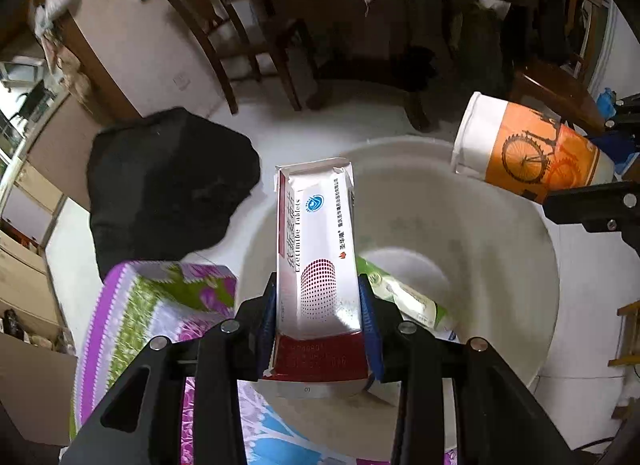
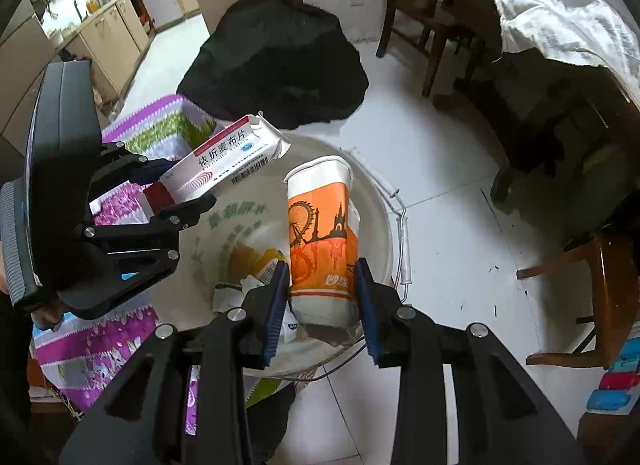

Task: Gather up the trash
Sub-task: 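Carry the orange cup in the right tool while the left tool carries the white box over the bucket, then open both tools to drop the orange cup and white box into the bucket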

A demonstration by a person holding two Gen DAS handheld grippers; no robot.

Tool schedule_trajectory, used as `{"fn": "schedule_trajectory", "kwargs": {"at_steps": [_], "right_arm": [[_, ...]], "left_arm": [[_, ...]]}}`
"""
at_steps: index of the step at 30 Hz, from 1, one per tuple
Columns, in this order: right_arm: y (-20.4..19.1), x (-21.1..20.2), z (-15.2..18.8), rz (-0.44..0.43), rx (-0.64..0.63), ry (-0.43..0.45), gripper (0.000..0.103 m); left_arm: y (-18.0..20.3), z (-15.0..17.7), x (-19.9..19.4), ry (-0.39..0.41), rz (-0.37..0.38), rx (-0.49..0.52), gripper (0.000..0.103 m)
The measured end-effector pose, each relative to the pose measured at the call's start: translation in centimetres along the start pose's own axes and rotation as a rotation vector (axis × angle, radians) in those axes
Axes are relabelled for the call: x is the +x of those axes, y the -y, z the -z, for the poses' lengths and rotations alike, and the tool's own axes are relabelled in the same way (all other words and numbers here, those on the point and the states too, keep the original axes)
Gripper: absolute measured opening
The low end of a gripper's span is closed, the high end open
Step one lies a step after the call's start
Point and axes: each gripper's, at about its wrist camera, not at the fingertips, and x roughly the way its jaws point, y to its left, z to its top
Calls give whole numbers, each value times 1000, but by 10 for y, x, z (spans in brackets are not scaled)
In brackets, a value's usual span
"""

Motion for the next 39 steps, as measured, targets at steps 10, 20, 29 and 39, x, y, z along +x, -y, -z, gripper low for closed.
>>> {"fn": "schedule_trajectory", "kwargs": {"at_steps": [10,20,29,39], "right_arm": [[8,18,-5,-21,24,-47,32],[11,27,-10,-40,37,-63,34],[9,31,-14,-63,32,-40,34],[10,26,-20,-32,28,14,46]], "left_arm": [[-7,26,13,-33,10,-8,40],[-10,35,11,-34,7,-13,40],[-8,35,7,-29,4,-19,41],[-20,32,3,-13,-13,-80,58]]}}
